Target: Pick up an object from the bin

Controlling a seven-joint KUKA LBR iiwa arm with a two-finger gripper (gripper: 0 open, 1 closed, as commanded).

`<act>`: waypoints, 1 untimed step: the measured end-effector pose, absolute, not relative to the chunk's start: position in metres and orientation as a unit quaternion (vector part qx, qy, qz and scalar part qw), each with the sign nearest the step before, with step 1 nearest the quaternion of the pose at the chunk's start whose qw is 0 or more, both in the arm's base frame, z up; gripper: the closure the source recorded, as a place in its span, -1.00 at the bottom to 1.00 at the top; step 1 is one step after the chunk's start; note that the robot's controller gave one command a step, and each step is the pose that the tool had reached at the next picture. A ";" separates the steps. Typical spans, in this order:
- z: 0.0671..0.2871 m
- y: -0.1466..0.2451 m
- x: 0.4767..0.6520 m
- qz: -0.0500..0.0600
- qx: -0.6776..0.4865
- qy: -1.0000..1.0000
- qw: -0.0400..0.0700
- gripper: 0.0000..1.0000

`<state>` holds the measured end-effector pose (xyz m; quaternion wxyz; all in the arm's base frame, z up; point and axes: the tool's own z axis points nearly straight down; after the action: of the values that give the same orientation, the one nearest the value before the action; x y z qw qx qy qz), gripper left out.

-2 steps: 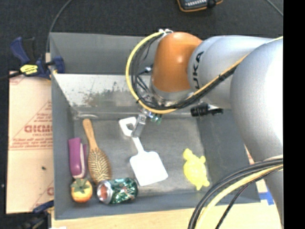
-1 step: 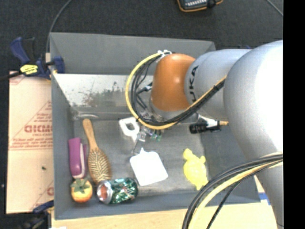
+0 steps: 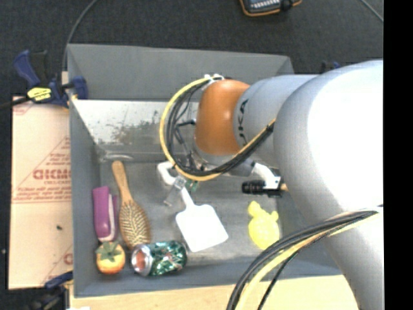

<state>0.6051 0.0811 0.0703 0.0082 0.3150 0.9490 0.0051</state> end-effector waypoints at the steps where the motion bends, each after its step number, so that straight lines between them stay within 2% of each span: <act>1: 0.071 0.088 0.596 0.001 0.276 0.961 0.001 1.00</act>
Offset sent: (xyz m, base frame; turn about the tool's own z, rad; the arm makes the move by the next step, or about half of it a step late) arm 0.0000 0.0000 0.0000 0.0000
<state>0.5964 0.0883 0.0715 0.0010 0.2762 0.9611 0.0014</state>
